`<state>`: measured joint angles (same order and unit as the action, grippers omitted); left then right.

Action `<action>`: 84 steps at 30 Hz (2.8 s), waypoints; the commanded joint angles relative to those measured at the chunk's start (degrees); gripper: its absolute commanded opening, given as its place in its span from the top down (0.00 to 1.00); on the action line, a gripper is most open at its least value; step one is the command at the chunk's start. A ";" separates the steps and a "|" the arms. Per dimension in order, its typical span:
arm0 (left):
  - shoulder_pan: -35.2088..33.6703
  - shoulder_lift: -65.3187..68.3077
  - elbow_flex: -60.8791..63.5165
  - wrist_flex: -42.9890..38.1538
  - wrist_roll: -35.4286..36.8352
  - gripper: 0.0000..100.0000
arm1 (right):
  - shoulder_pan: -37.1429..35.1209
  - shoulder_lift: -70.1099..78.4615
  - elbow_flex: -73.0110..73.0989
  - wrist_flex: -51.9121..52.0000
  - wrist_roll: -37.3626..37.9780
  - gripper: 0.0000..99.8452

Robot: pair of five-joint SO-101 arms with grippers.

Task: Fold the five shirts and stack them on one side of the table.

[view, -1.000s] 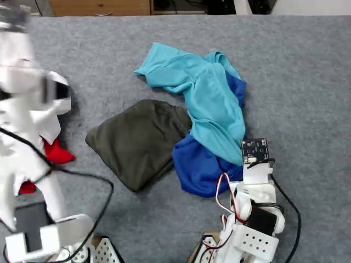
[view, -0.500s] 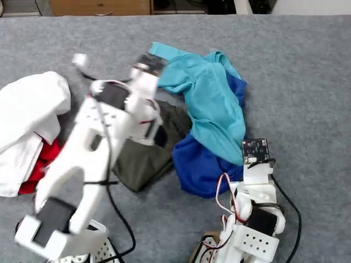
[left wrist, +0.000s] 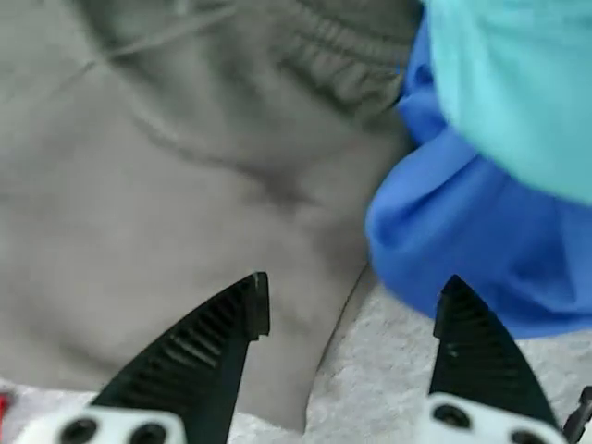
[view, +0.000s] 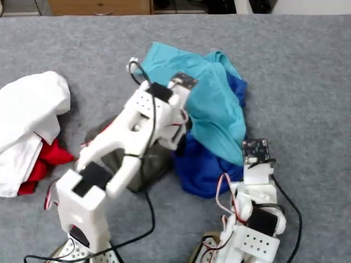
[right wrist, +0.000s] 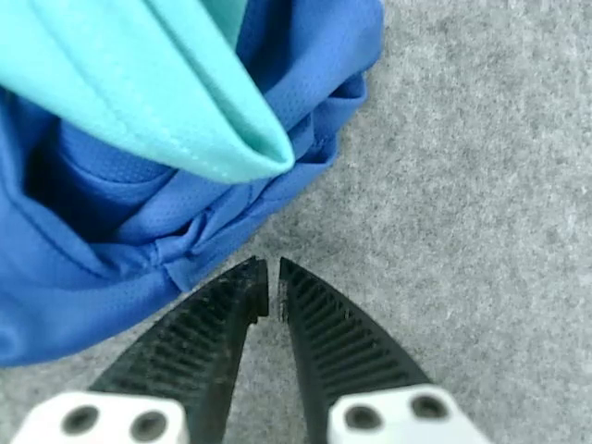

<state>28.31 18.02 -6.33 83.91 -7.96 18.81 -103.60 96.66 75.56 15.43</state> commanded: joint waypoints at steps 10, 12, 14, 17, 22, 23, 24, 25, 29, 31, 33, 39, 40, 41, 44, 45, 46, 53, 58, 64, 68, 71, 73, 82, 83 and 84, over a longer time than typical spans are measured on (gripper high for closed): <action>-1.32 16.92 -5.98 -5.10 1.14 0.76 | 1.10 -6.46 0.04 0.26 -0.26 0.96; -1.32 18.77 -7.74 -5.01 1.05 0.83 | 1.10 -6.46 0.04 0.26 -0.26 0.96; -1.14 19.65 -9.49 -3.78 -1.14 0.93 | 1.10 -6.46 0.04 0.26 -0.26 0.96; -0.88 20.00 -10.81 -0.88 -4.22 0.97 | 1.10 -6.46 0.04 0.26 -0.26 0.96; -3.43 16.66 -15.03 4.57 -2.73 0.98 | 1.10 -6.46 0.04 0.26 -0.26 0.96; -4.57 15.16 -16.53 5.89 -2.02 0.98 | 1.10 -6.46 0.04 0.26 -0.26 0.96; -5.89 13.41 -18.11 7.03 -1.23 0.98 | 1.10 -6.46 0.04 0.26 -0.26 0.96; -7.30 11.47 -19.69 8.35 -0.53 0.98 | 1.10 -6.46 0.04 0.26 -0.26 0.96; -14.07 2.59 -27.52 14.95 0.70 0.98 | 1.10 -6.46 0.04 0.26 -0.26 0.96; -17.32 -1.98 -31.21 16.88 0.70 0.98 | 1.10 -6.46 0.04 0.26 -0.26 0.96; -20.92 -6.81 -33.76 16.88 0.70 0.98 | 1.10 -6.46 0.04 0.26 -0.26 0.96; -31.12 -18.86 -40.62 16.88 0.35 0.98 | 1.10 -6.46 0.04 0.26 -0.26 0.96; -33.14 -20.09 -41.93 16.88 0.35 0.98 | 1.10 -6.46 0.04 0.26 -0.26 0.96; -35.25 -21.05 -43.34 16.88 0.35 0.98 | 1.10 -6.46 0.04 0.26 -0.26 0.96; -42.99 -22.37 -48.70 16.70 0.26 0.98 | 1.10 -6.46 0.04 0.26 -0.26 0.96; -45.80 -22.37 -50.99 16.70 0.00 0.98 | 1.10 -6.46 0.04 0.26 -0.26 0.96; -48.53 -22.29 -53.27 16.70 -0.79 0.98 | 1.10 -6.46 0.04 0.26 -0.26 0.96; -66.37 -22.29 -58.99 7.47 -3.60 0.98 | 1.10 -6.46 0.04 0.26 -0.26 0.96; -72.79 -22.20 -49.49 3.08 -7.47 0.98 | 1.10 -6.46 0.04 0.26 -0.26 0.96; -74.64 -22.20 -28.48 0.00 -13.54 0.98 | 1.10 -6.46 0.04 0.26 -0.26 0.96; -77.01 -22.73 -18.37 -8.35 -15.56 0.91 | 1.10 -6.46 0.04 0.26 -0.26 0.96; -79.38 -22.73 -16.00 -11.34 -15.91 0.79 | 1.10 -6.46 0.04 0.26 -0.26 0.96; -80.79 -22.37 -16.18 -12.13 -17.23 0.75 | 1.10 -6.46 0.04 0.26 -0.26 0.96; -86.51 -24.48 -21.98 -16.53 -18.02 0.76 | 1.10 -6.46 0.04 0.26 -0.26 0.96; -87.21 -25.10 -22.95 -16.53 -15.82 0.76 | 1.10 -6.46 0.04 0.26 -0.26 0.96; -87.74 -25.71 -23.65 -16.53 -13.71 0.76 | 1.10 -6.46 0.04 0.26 -0.26 0.96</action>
<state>-57.49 -3.87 -25.32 68.53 -26.24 18.81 -103.60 96.66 75.56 15.43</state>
